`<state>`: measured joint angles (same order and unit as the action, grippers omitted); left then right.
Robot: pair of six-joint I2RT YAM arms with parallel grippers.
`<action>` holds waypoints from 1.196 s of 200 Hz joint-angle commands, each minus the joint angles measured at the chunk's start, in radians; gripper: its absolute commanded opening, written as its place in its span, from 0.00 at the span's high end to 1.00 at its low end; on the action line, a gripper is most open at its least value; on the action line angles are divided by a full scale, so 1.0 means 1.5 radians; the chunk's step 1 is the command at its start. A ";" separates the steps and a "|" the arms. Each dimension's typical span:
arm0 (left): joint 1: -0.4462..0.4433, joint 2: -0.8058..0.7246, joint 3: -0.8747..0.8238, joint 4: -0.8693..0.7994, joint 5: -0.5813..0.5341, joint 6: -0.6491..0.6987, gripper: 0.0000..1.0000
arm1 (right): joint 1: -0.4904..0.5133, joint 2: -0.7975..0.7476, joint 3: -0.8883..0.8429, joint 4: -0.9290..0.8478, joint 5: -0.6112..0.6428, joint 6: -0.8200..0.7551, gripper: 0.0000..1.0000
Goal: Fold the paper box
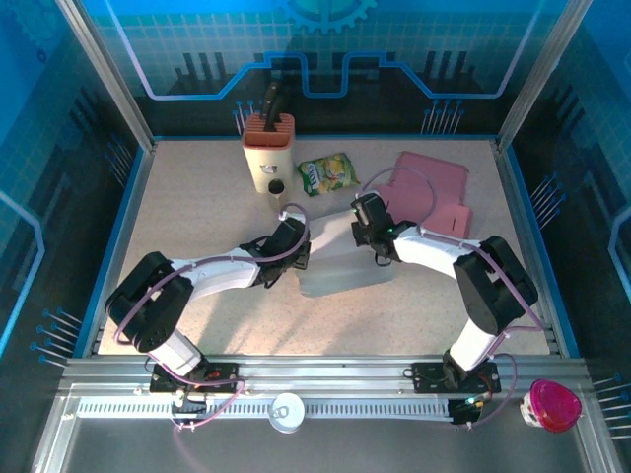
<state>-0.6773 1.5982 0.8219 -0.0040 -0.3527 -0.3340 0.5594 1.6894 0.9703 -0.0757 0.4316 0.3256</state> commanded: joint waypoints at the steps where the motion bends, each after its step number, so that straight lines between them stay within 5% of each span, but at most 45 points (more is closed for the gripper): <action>1: -0.013 0.011 0.016 0.017 -0.005 0.031 1.00 | -0.013 0.021 -0.018 -0.004 -0.078 0.010 0.86; 40: -0.013 0.015 0.023 0.011 -0.003 0.032 1.00 | -0.036 0.026 -0.017 -0.006 -0.107 0.012 0.81; 85: -0.014 0.014 0.029 0.006 -0.004 0.032 1.00 | -0.043 0.019 -0.017 -0.012 -0.097 0.013 0.97; 175: -0.023 0.024 0.062 -0.028 -0.008 -0.012 1.00 | 0.080 0.110 0.117 -0.258 0.290 0.186 1.00; 239: -0.024 0.031 0.063 -0.025 -0.001 -0.025 1.00 | 0.121 0.137 0.170 -0.335 0.342 0.247 1.00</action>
<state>-0.6952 1.6337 0.8806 -0.0628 -0.3702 -0.3660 0.7116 1.8763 1.2026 -0.4923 0.8661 0.6498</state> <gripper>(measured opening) 0.051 0.049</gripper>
